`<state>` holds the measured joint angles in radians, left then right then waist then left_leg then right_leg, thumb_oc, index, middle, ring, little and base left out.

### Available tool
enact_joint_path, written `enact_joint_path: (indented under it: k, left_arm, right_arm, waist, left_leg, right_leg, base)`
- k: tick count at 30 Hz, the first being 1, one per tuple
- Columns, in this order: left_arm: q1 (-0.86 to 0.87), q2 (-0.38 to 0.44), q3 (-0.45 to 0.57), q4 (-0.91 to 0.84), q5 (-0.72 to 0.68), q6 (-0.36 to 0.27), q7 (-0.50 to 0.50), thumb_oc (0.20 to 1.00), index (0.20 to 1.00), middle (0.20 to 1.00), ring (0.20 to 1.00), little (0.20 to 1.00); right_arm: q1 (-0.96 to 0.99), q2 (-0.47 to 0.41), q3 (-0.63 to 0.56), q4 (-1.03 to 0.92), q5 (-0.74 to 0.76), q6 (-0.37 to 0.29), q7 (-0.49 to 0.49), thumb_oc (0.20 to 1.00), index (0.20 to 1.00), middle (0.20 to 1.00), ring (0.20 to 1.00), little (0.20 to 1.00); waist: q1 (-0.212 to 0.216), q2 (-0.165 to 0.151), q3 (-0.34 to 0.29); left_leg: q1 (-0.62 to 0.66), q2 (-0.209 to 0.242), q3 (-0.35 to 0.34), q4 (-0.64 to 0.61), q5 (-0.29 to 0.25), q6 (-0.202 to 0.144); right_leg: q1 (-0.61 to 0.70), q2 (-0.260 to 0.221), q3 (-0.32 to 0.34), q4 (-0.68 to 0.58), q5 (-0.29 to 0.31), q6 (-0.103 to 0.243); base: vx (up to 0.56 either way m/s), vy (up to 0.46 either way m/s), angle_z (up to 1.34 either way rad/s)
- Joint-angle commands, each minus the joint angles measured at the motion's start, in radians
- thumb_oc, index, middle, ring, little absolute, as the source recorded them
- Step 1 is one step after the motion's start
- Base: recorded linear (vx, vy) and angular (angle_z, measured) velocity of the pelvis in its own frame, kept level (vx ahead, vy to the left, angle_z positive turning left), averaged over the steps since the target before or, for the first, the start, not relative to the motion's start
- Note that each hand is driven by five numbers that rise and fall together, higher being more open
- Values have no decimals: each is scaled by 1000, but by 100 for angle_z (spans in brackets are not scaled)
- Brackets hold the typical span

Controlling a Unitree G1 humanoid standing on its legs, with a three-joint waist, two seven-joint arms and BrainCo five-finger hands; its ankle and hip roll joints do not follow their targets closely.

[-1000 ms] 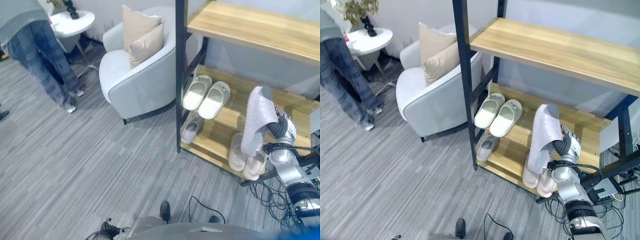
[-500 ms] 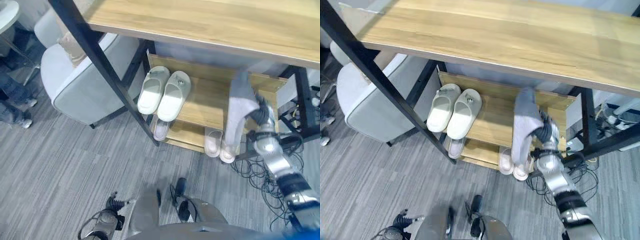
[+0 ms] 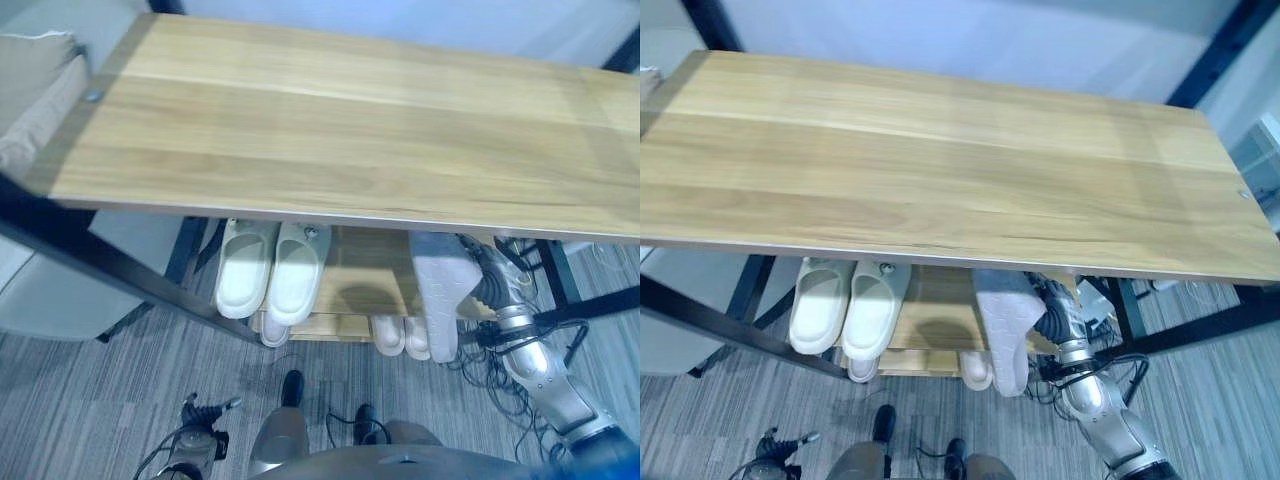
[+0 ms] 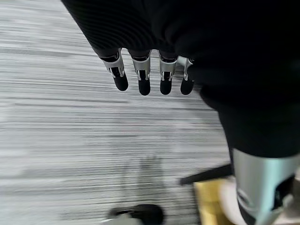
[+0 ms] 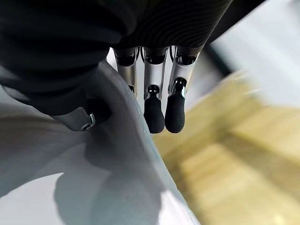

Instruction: Arrange the slippers neatly on the shoe rack.

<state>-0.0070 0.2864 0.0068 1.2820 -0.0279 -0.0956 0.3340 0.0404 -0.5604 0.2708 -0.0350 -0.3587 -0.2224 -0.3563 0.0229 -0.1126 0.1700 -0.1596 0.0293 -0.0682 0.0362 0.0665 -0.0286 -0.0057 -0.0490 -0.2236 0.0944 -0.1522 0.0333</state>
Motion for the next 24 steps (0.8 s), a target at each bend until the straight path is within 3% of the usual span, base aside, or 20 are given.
enact_joint_path:
  k: [1, 3, 4, 6, 8, 9, 10, 13, 16, 19, 21, 24]
  left_arm:
    - [19, 8, 9, 31, 18, -8, 48, 1000, 1000, 1000, 1000, 1000]
    - [14, 7, -2, 24, 29, -14, 56, 1000, 1000, 1000, 1000, 1000]
    - [1, -3, -41, 3, 59, -26, 75, 1000, 1000, 1000, 1000, 1000]
    - [-14, -11, -57, -21, 55, -36, 75, 1000, 1000, 1000, 1000, 1000]
    - [-25, -19, -57, -21, 30, -50, 81, 1000, 1000, 1000, 1000, 1000]
    - [-16, -36, -50, -30, 4, -55, 91, 1000, 1000, 1000, 1000, 1000]
    - [-13, -40, -49, -26, 4, -47, 93, 1000, 1000, 1000, 1000, 1000]
    - [-36, -29, -59, -32, 33, -49, 109, 1000, 1000, 1000, 1000, 1000]
    - [-37, -27, -63, -49, 44, -61, 124, 1000, 1000, 1000, 1000, 1000]
    - [-39, -25, -85, -96, 50, -84, 144, 1000, 1000, 1000, 1000, 1000]
    - [-35, -13, -89, -164, 28, -112, 166, 1000, 1000, 1000, 1000, 1000]
    - [-24, -3, -98, -209, 18, -128, 183, 1000, 1000, 1000, 1000, 1000]
  right_arm:
    - [-8, -16, 3, -70, -47, -60, -21, 200, 200, 200, 200, 200]
    - [-17, -29, 12, -84, -50, -68, -24, 200, 200, 200, 200, 200]
    - [-24, -39, 6, -94, -51, -70, -45, 200, 200, 200, 200, 200]
    - [-29, -44, -2, -100, -45, -71, -55, 200, 200, 200, 200, 200]
    - [-71, -40, 18, -92, -49, -81, -63, 200, 200, 200, 200, 200]
    - [-70, -32, 15, -88, -54, -77, -53, 200, 200, 200, 200, 200]
    - [-61, -29, 16, -88, -59, -75, -36, 200, 200, 200, 200, 200]
    - [-62, -51, 36, -106, -105, -65, -41, 200, 200, 200, 200, 200]
    - [-55, -62, 37, -123, -140, -64, -59, 200, 200, 200, 200, 200]
    - [-10, -90, 21, -173, -199, -69, -103, 200, 200, 200, 200, 200]
    - [73, -149, 8, -236, -315, -76, -172, 200, 200, 200, 200, 200]
    - [132, -174, -8, -250, -325, -77, -196, 200, 200, 200, 200, 200]
  waist:
    - [16, 5, 17]
    - [24, 3, 39]
    - [24, -1, 64]
    - [11, 8, 66]
    - [20, 15, 65]
    - [14, 42, 61]
    - [0, 58, 49]
    - [-11, 69, 62]
    - [-15, 64, 79]
    - [-22, 53, 108]
    - [-33, 47, 119]
    - [-36, 44, 130]
  left_leg:
    - [22, 71, 24, 76, -133, -27]
    - [-13, 65, 20, 90, -119, -33]
    - [-94, 60, 58, 147, -104, -44]
    - [-120, 99, 114, 182, -106, -46]
    - [-88, 126, 24, 168, -114, -73]
    - [-35, 146, -63, 106, -117, -76]
    - [-10, 152, -59, 66, -117, -74]
    - [-23, 97, -16, 131, -166, -57]
    - [-55, 74, 3, 182, -188, -48]
    - [-144, 59, -7, 278, -213, -42]
    - [-218, 61, -10, 377, -244, -36]
    - [-256, 77, -8, 439, -272, -38]
  right_leg:
    - [-69, -53, -18, 75, 16, 49]
    - [-80, -56, -36, 77, 16, 46]
    - [-94, -82, -80, 74, 13, 42]
    - [-128, -112, -119, 86, 18, 43]
    - [-155, -124, -105, 107, 35, 54]
    - [-166, -134, -79, 138, 34, 75]
    - [-176, -145, -71, 158, 39, 83]
    - [-208, -219, -36, 217, 52, 103]
    - [-220, -236, -27, 214, 58, 105]
    - [-279, -238, 4, 254, 52, 95]
    - [-340, -224, 25, 326, 22, 86]
    - [-385, -216, 38, 387, -5, 84]
  base:
    - [-118, -76, 11]
    - [-188, -62, 38]
    - [-293, -25, 50]
    - [-230, 70, 110]
    - [-53, 237, 112]
    - [38, 386, -19]
    - [49, 423, -35]
    - [-48, 395, -6]
    - [-89, 128, -21]
    - [-116, 12, -3]
    - [-74, -40, -6]
    - [-37, -25, -26]
